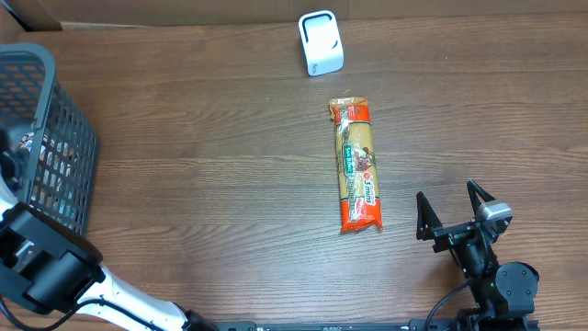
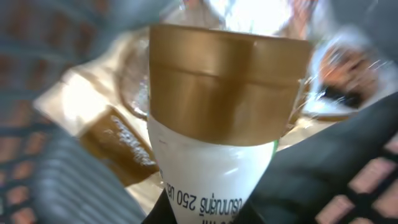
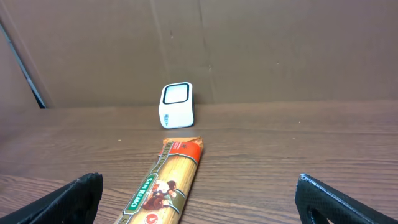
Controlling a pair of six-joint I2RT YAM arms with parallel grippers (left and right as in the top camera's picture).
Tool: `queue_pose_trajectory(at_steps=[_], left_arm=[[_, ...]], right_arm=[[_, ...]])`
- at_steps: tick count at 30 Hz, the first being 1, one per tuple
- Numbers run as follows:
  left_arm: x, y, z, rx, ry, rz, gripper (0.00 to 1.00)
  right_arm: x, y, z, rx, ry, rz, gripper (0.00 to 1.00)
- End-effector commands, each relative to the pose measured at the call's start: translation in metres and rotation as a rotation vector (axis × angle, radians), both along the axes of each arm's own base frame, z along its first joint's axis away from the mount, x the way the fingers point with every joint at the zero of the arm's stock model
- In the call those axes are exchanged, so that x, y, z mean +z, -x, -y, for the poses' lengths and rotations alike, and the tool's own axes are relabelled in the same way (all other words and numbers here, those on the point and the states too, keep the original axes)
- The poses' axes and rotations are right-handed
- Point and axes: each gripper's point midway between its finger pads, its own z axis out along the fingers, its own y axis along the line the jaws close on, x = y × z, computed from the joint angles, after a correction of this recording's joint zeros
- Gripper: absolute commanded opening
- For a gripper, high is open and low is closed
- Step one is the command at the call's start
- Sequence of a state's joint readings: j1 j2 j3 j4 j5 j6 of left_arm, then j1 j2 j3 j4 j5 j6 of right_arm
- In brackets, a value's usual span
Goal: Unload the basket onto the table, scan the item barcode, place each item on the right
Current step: 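Return the left gripper to the basket and grasp the white tube, then place the white tube beside the spaghetti package with the left gripper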
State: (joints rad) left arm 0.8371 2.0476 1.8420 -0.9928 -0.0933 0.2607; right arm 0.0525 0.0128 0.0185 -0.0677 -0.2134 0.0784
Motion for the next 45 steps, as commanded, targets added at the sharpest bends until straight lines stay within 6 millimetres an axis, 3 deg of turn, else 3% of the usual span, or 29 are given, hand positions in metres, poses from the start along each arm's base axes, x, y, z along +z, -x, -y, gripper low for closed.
queue_pose_trajectory(at_steps=[1, 6, 8, 12, 14, 16, 18, 20, 22, 23, 25, 26, 29, 32, 35, 37, 38, 41, 45], left_arm=[[0.074, -0.027, -0.011, 0.027, -0.078, 0.171, 0.04], [0.157, -0.05, -0.003, -0.003, -0.104, 0.384, 0.04], [0.224, -0.066, 0.021, -0.113, -0.116, 0.568, 0.04], [0.304, -0.074, 0.067, -0.219, -0.138, 0.776, 0.04], [0.351, -0.068, 0.106, -0.257, -0.169, 0.871, 0.04], [0.378, -0.062, 0.15, -0.317, -0.167, 0.92, 0.04], [0.39, -0.056, 0.199, -0.394, -0.126, 0.935, 0.04], [0.387, -0.053, 0.239, -0.464, -0.067, 0.917, 0.04], [0.368, -0.054, 0.284, -0.527, 0.052, 0.852, 0.04], [0.357, -0.055, 0.296, -0.534, 0.098, 0.815, 0.04], [0.312, -0.059, 0.337, -0.588, 0.245, 0.654, 0.04], [0.3, -0.06, 0.348, -0.603, 0.281, 0.606, 0.04], [0.234, -0.074, 0.401, -0.676, 0.433, 0.368, 0.04], [0.191, -0.086, 0.434, -0.7, 0.494, 0.241, 0.04], [0.13, -0.101, 0.485, -0.711, 0.557, 0.122, 0.05], [0.106, -0.106, 0.507, -0.706, 0.578, 0.104, 0.05], [0.079, -0.11, 0.533, -0.694, 0.602, 0.101, 0.04], [0.033, -0.112, 0.564, -0.597, 0.603, 0.094, 0.04], [-0.021, -0.097, 0.572, -0.424, 0.524, 0.054, 0.04]], right_arm=[[-0.002, 0.0, 0.0, -0.002, -0.003, 0.003, 1.0], [-0.002, 0.0, 0.0, -0.002, -0.003, 0.003, 1.0], [-0.002, 0.0, 0.0, -0.002, -0.003, 0.003, 1.0], [-0.002, 0.0, 0.0, -0.002, -0.003, 0.003, 1.0], [-0.002, 0.0, 0.0, -0.002, -0.003, 0.003, 1.0], [-0.002, 0.0, 0.0, -0.002, -0.003, 0.003, 1.0], [-0.002, 0.0, 0.0, -0.002, -0.003, 0.003, 1.0], [-0.002, 0.0, 0.0, -0.002, -0.003, 0.003, 1.0], [-0.002, 0.0, 0.0, -0.002, -0.003, 0.003, 1.0], [-0.002, 0.0, 0.0, -0.002, -0.003, 0.003, 1.0], [-0.002, 0.0, 0.0, -0.002, -0.003, 0.003, 1.0], [-0.002, 0.0, 0.0, -0.002, -0.003, 0.003, 1.0], [-0.002, 0.0, 0.0, -0.002, -0.003, 0.003, 1.0], [-0.002, 0.0, 0.0, -0.002, -0.003, 0.003, 1.0], [-0.002, 0.0, 0.0, -0.002, -0.003, 0.003, 1.0], [-0.002, 0.0, 0.0, -0.002, -0.003, 0.003, 1.0], [-0.002, 0.0, 0.0, -0.002, -0.003, 0.003, 1.0], [-0.002, 0.0, 0.0, -0.002, -0.003, 0.003, 1.0], [-0.002, 0.0, 0.0, -0.002, -0.003, 0.003, 1.0]])
